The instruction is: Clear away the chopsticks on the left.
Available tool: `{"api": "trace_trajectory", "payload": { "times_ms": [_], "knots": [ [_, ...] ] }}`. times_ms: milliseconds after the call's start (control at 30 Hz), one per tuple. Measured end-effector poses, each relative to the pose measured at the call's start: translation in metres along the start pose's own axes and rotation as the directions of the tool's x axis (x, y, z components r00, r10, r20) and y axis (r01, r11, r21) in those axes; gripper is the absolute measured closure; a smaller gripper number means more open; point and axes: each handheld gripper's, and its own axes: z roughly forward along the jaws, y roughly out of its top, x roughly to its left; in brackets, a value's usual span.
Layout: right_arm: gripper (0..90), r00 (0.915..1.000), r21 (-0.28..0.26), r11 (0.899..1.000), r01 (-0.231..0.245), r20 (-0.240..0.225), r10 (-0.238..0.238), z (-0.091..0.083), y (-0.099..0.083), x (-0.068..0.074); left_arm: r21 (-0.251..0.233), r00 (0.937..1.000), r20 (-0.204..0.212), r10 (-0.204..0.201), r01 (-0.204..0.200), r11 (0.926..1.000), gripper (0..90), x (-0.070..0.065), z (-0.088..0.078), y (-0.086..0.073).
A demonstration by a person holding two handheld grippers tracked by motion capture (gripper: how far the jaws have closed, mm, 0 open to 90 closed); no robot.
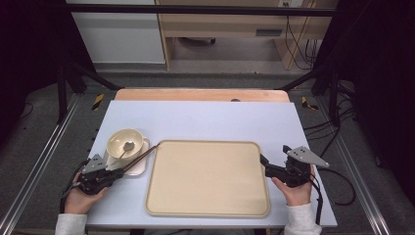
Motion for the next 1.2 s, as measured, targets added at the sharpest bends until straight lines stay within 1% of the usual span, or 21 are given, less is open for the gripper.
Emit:
{"api": "trace_trajectory", "payload": {
  "times_ms": [67, 167, 467, 633, 733, 833, 900, 933, 967, 1000, 1033, 1100, 1133, 1167, 1200],
  "knots": [
    [12.5, 1.0, -0.002, 1.0, -0.001, 0.001, 0.001, 0.0, 0.0, 0.0, -0.003, 1.0, 0.007, -0.002, 0.002, 1.0, 84.8, 0.0, 0.0, 0.0],
    [12.5, 1.0, -0.004, 1.0, -0.004, 0.0, 0.004, 0.0, 0.0, 0.0, -0.001, 1.0, 0.003, 0.002, -0.002, 1.0, 84.8, -0.001, -0.001, 0.0],
    [12.5, 1.0, -0.005, 1.0, -0.002, 0.002, 0.002, -0.001, 0.0, -0.001, -0.024, 1.0, 0.006, -0.004, 0.004, 0.9997, 84.9, -0.004, -0.003, 0.002],
    [11.7, 1.0, -0.005, 1.0, -0.001, 0.002, 0.001, -0.001, 0.001, -0.001, -0.028, 1.0, 0.005, 0.003, -0.002, 0.9996, 84.9, -0.008, -0.003, 0.003],
    [10.3, 1.0, -0.001, 1.0, -0.007, 0.005, 0.007, -0.001, 0.001, -0.001, -0.046, 1.0, 0.006, 0.002, -0.002, 0.9989, 84.8, -0.012, -0.006, 0.005],
    [9.8, 1.0, 0.002, 1.0, -0.008, 0.006, 0.008, -0.001, 0.001, -0.001, -0.05, 1.0, 0.004, 0.004, -0.004, 0.9988, 84.8, -0.014, -0.008, 0.006],
    [9.6, 0.9999, 0.006, 1.0, -0.007, 0.007, 0.007, -0.001, 0.0, -0.001, -0.057, 1.0, -0.001, 0.009, -0.009, 0.9983, 84.8, -0.017, -0.009, 0.008],
    [9.3, 0.9999, 0.008, 1.0, -0.005, 0.009, 0.005, 0.0, 0.0, -0.001, -0.067, 0.9999, 0.001, 0.012, -0.012, 0.9977, 84.8, -0.021, -0.01, 0.011],
    [9.3, 0.9999, 0.008, 1.0, -0.005, 0.009, 0.005, 0.0, 0.0, -0.001, -0.067, 0.9999, 0.001, 0.012, -0.012, 0.9977, 84.8, -0.021, -0.01, 0.011],
    [9.2, 0.9999, 0.008, 1.0, -0.005, 0.01, 0.005, 0.0, 0.0, -0.002, -0.08, 0.9998, 0.004, 0.018, -0.018, 0.9966, 84.8, -0.027, -0.011, 0.014],
    [9.1, 0.9999, 0.006, 1.0, -0.005, 0.012, 0.005, -0.001, 0.0, -0.002, -0.086, 0.9997, 0.002, 0.023, -0.023, 0.996, 84.8, -0.03, -0.011, 0.016],
    [9.0, 0.9999, 0.005, 1.0, -0.005, 0.014, 0.005, -0.001, 0.001, -0.002, -0.089, 0.9997, 0.003, 0.026, -0.026, 0.9957, 84.8, -0.033, -0.011, 0.017],
    [8.8, 0.9999, 0.005, 1.0, -0.005, 0.015, 0.005, -0.001, 0.001, -0.002, -0.09, 0.9995, 0.005, 0.031, -0.031, 0.9954, 84.8, -0.036, -0.011, 0.019],
    [8.7, 0.9999, 0.005, 1.0, -0.004, 0.016, 0.004, -0.001, 0.001, -0.003, -0.094, 0.9993, -0.003, 0.037, -0.037, 0.9949, 84.8, -0.039, -0.011, 0.02],
    [8.5, 0.9998, 0.003, 1.0, -0.009, 0.017, 0.009, -0.001, 0.001, -0.002, -0.098, 0.9993, 0.002, 0.036, -0.036, 0.9945, 84.8, -0.042, -0.011, 0.022]
  ]
}}
